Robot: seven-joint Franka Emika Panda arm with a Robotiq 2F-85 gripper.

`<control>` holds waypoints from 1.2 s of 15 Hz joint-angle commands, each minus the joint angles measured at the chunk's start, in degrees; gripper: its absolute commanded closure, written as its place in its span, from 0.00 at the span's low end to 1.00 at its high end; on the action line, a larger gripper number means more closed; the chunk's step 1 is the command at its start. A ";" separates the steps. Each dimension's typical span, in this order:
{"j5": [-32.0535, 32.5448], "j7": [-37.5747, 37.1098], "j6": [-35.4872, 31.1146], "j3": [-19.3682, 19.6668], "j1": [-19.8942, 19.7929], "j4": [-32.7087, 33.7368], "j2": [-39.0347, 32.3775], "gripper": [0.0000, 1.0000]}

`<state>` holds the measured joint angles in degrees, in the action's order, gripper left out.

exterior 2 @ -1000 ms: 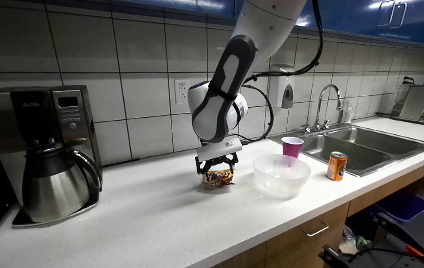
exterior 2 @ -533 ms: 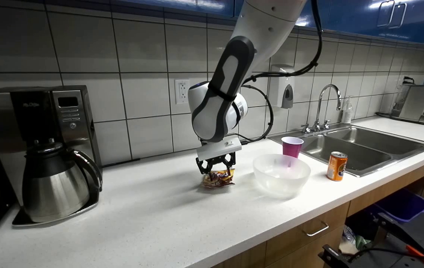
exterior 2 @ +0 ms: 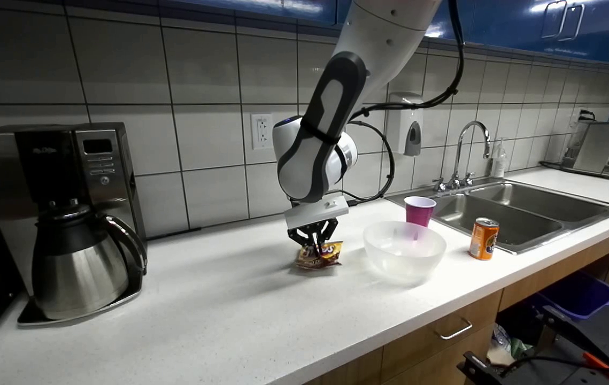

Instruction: Put the yellow pack in the bowl.

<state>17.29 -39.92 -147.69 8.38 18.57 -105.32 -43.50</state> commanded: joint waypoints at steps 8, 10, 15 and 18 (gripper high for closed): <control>-0.42 0.47 -0.32 1.24 1.50 -1.90 4.34 1.00; 0.00 0.19 -0.30 1.41 2.11 -2.38 6.22 1.00; 1.40 -0.72 -0.11 1.80 3.73 -3.92 12.08 1.00; 3.05 -1.62 -0.08 2.25 4.63 -5.52 16.10 1.00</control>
<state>18.02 -39.98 -148.00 9.66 21.93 -106.88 -33.03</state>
